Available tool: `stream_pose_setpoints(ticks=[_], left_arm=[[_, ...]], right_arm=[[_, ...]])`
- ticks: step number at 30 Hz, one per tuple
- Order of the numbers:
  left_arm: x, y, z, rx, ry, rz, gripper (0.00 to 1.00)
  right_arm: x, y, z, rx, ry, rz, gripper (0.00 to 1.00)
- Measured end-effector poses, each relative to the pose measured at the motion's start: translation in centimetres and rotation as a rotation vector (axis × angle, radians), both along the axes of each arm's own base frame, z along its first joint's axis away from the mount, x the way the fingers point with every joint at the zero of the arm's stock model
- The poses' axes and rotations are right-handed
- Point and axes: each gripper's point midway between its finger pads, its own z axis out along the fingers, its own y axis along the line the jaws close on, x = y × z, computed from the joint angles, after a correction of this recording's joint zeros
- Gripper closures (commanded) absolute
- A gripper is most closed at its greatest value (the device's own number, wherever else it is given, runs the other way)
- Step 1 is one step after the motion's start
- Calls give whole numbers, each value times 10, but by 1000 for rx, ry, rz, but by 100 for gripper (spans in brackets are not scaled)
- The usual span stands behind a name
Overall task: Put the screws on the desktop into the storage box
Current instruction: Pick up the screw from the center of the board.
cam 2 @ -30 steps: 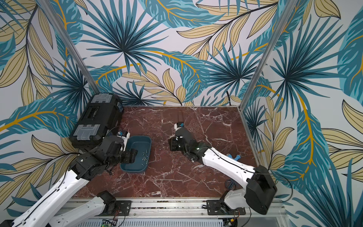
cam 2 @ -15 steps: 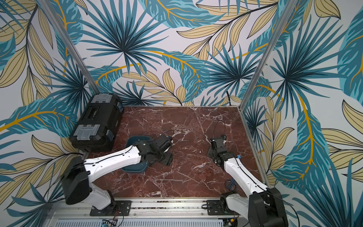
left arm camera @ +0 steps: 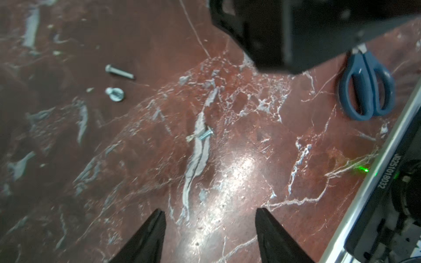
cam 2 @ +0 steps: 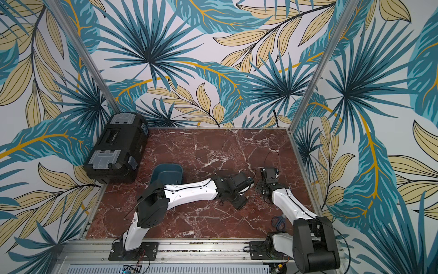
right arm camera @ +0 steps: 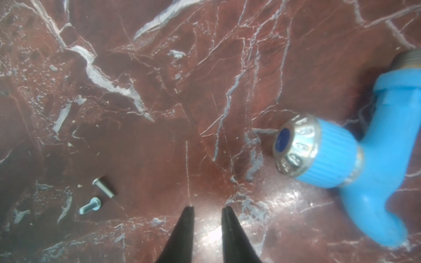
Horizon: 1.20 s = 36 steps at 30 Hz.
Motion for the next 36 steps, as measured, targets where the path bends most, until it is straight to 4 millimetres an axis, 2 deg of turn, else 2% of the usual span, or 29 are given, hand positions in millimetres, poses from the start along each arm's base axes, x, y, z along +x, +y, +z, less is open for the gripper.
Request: stream_pose_setpoints(ticks=[5, 9, 16, 24, 30, 36], left_arm=[[8, -7, -18, 41, -33, -63, 39], [17, -17, -17, 34, -66, -83, 40], [21, -22, -18, 19, -89, -102, 44], [21, -34, -23, -11, -103, -121, 46], [20, -31, -42, 21, -87, -124, 49], [21, -31, -45, 26, -90, -120, 54]], right_arm=[[1, 1, -2, 26, -12, -5, 73], [-3, -1, -6, 30, -2, -18, 73], [-4, -3, -7, 35, -1, -28, 73], [-14, -20, -9, 101, -30, -113, 73], [-13, -28, -6, 163, -70, -162, 73], [-11, -28, -6, 196, -92, -171, 73]])
